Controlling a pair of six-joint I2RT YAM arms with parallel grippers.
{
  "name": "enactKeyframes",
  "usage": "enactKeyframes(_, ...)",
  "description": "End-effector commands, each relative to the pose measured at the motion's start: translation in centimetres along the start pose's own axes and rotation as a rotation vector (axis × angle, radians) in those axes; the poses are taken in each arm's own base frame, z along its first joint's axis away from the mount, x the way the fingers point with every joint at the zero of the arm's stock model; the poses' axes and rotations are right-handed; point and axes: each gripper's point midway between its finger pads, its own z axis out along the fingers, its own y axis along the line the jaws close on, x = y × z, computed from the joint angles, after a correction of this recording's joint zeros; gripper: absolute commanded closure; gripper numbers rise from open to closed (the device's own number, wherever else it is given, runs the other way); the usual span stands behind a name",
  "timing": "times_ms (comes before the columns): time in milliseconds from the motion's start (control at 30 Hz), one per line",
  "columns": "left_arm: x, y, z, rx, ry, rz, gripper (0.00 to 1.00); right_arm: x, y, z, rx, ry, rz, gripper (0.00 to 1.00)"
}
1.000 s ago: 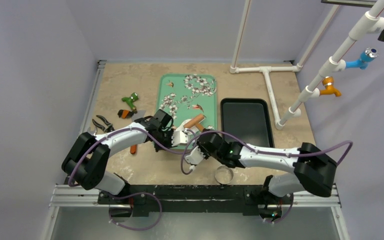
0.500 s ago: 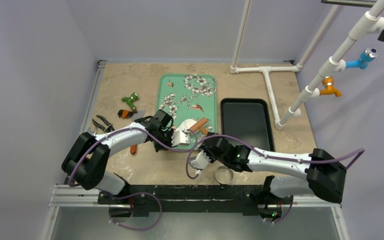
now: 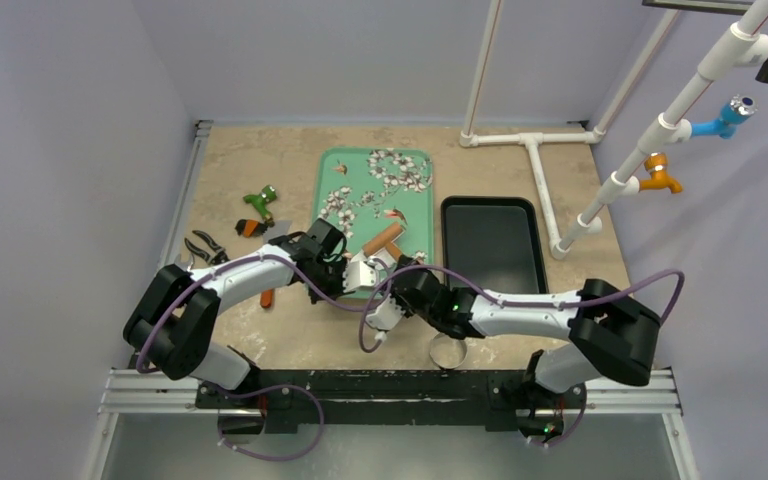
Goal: Roll out the dumpling wrappers from the dough
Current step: Flatten out the dough on the work surface.
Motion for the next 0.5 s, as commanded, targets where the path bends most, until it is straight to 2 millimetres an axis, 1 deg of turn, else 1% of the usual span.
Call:
enactKeyframes(0, 1.9, -3.2, 0.3, 0.12, 0.063, -0.063, 1.0, 1.3, 5.7, -2.0, -0.202, 0.002, -0.06, 1.0)
enactKeyframes(33, 1.9, -3.2, 0.3, 0.121, 0.063, -0.063, 1.0, 1.4, 5.7, -2.7, -0.198, -0.008, -0.056, 1.0)
enactKeyframes(100, 1.9, -3.2, 0.3, 0.121, 0.063, -0.062, 1.0, 1.8, 6.4, -4.0, -0.213, -0.016, -0.063, 1.0)
enactKeyframes(200, 1.8, -3.2, 0.3, 0.122, 0.061, -0.06, 1.0, 1.9, 6.3, -4.7, -0.194, -0.021, -0.05, 1.0)
enactKeyframes(267, 1.8, -3.2, 0.3, 0.12, 0.061, -0.062, 1.0, 1.5, 5.8, -4.2, -0.172, -0.031, -0.036, 1.0)
enactKeyframes(300, 1.8, -3.2, 0.3, 0.122, 0.061, -0.062, 1.0, 1.0, 5.6, -3.6, -0.169, -0.047, -0.032, 1.0)
enactKeyframes(367, 1.9, -3.2, 0.3, 0.122, 0.063, -0.062, 1.0, -0.2, 5.4, -2.0, -0.182, -0.075, -0.035, 1.0)
enactKeyframes(467, 1.9, -3.2, 0.3, 0.121, 0.063, -0.062, 1.0, -1.1, 4.9, 0.3, -0.185, -0.063, -0.045, 1.0)
